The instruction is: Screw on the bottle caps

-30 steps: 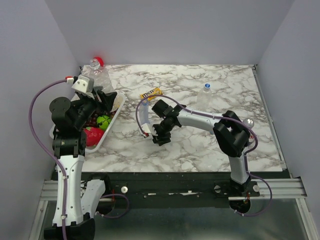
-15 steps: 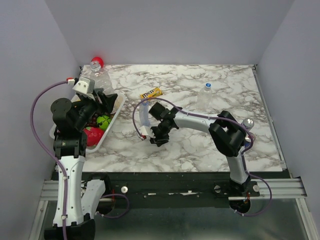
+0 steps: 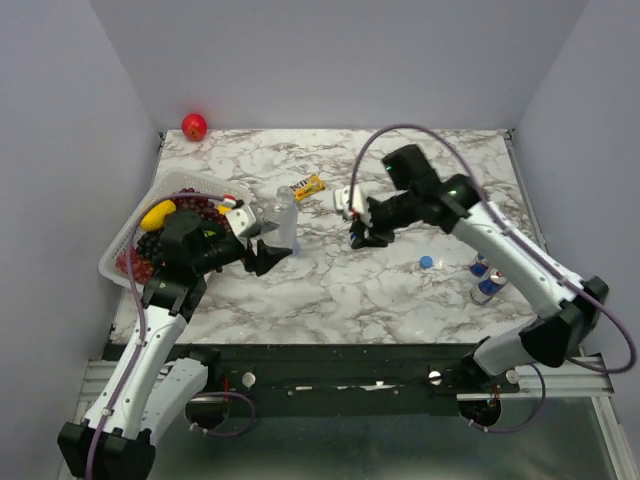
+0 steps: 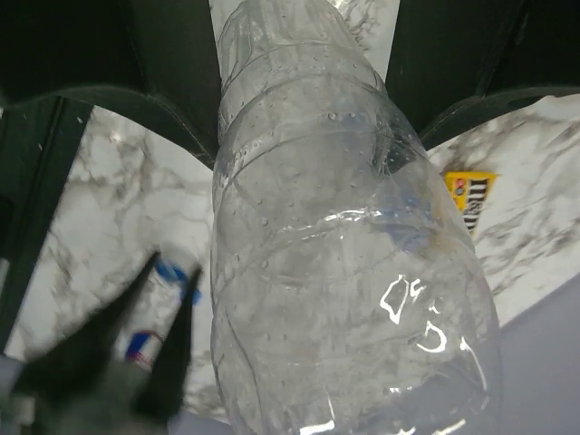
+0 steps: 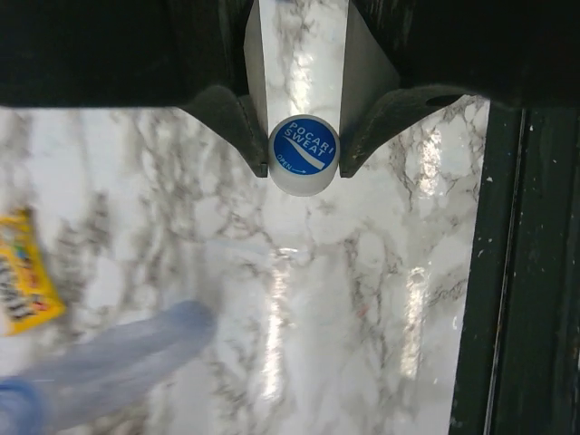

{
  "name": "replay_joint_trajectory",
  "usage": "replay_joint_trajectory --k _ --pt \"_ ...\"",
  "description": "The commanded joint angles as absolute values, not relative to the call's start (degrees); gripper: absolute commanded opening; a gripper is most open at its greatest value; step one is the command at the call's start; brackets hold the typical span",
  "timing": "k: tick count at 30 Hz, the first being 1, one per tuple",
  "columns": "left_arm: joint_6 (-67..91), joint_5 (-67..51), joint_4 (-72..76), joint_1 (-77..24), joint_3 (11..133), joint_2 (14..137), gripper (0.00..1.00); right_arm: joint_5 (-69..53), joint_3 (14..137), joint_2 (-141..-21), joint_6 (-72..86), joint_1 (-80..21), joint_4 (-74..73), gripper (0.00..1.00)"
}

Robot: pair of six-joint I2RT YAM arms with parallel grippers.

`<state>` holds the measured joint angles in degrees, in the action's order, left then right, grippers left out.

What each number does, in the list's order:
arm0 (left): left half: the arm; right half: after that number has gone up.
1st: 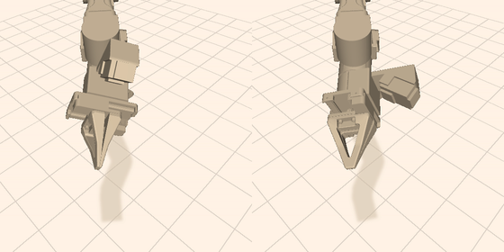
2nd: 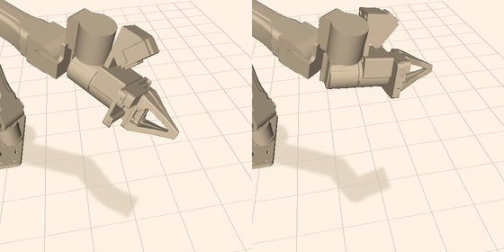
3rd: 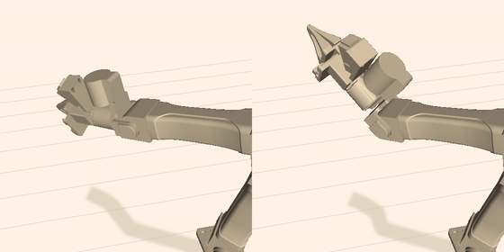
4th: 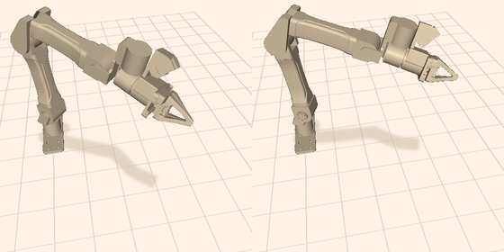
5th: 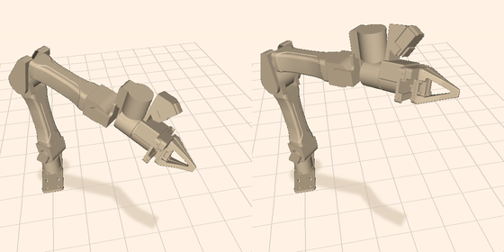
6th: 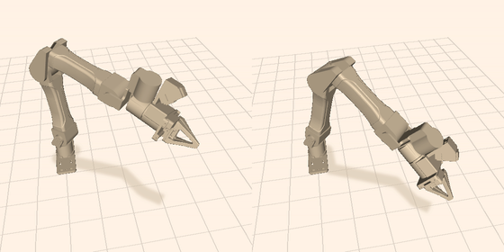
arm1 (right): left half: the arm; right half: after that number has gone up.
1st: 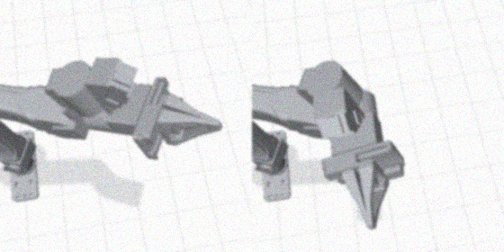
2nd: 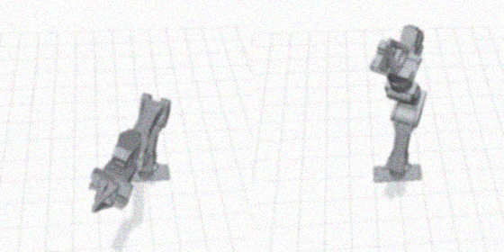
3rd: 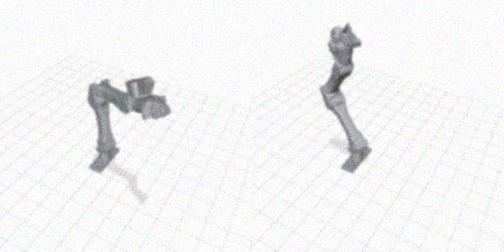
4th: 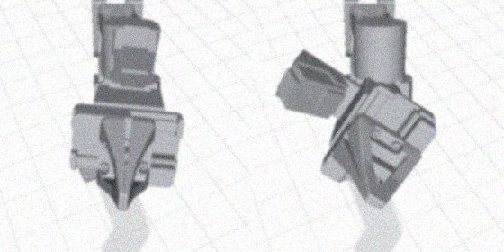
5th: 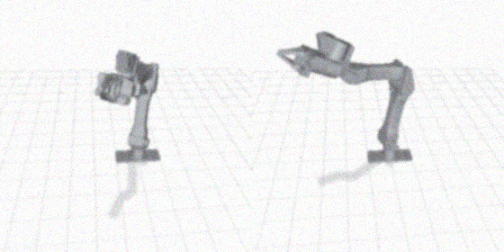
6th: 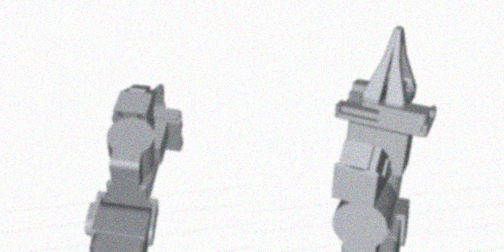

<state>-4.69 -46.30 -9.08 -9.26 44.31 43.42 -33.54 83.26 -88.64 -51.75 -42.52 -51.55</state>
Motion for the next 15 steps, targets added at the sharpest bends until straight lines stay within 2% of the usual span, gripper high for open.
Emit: replay_joint_trajectory --k 1,7,15 --pt "-16.8 -51.9 -9.8 -20.5 38.3 44.4 0.0 -43.3 93.3 -78.9 -48.9 -39.2 -66.8 0.26" --pt "-20.2 -47.7 -2.6 -34.8 30.4 48.9 0.0 -43.8 101.3 -78.6 -53.4 -42.0 -74.8 0.28" --pt "-22.1 -44.4 5.5 -41.4 25.2 49.9 0.0 -39.6 98.6 -78.5 -54.8 -50.3 -73.7 0.29"
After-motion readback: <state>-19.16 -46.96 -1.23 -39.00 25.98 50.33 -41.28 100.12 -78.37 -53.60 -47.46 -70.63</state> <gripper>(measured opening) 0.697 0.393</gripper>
